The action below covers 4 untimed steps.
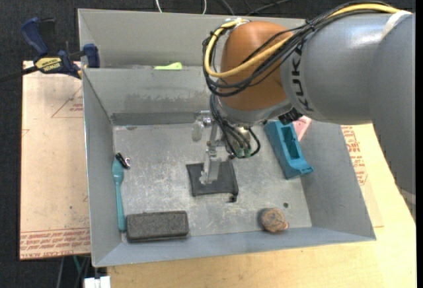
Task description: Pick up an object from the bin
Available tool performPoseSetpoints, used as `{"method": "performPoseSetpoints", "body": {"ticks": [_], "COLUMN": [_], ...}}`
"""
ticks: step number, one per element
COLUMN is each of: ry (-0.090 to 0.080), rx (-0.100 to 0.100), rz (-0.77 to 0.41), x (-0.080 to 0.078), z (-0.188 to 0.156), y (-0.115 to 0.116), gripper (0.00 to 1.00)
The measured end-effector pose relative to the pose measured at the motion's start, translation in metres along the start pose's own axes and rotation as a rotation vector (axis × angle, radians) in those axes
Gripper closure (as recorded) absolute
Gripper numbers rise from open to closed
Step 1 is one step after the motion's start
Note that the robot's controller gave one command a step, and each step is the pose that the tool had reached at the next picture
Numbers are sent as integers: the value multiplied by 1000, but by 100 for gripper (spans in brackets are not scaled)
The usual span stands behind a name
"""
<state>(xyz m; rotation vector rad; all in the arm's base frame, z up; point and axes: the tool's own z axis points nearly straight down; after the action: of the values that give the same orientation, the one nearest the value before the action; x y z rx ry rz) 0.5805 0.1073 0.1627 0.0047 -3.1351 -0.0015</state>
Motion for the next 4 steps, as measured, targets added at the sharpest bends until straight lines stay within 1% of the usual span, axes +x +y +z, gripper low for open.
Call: {"method": "performPoseSetpoints", "body": {"ticks": [1, 2, 3, 4], "ry": [-7, -10, -10, -15], "rx": [-1, -1, -3, 2], "rz": [2, -129, -129, -389], "x": [-2, -1, 4, -30], "z": [-4, 45, 93, 91], "y": [0, -25, -40, -87], "gripper": [0, 0, 0, 100]}}
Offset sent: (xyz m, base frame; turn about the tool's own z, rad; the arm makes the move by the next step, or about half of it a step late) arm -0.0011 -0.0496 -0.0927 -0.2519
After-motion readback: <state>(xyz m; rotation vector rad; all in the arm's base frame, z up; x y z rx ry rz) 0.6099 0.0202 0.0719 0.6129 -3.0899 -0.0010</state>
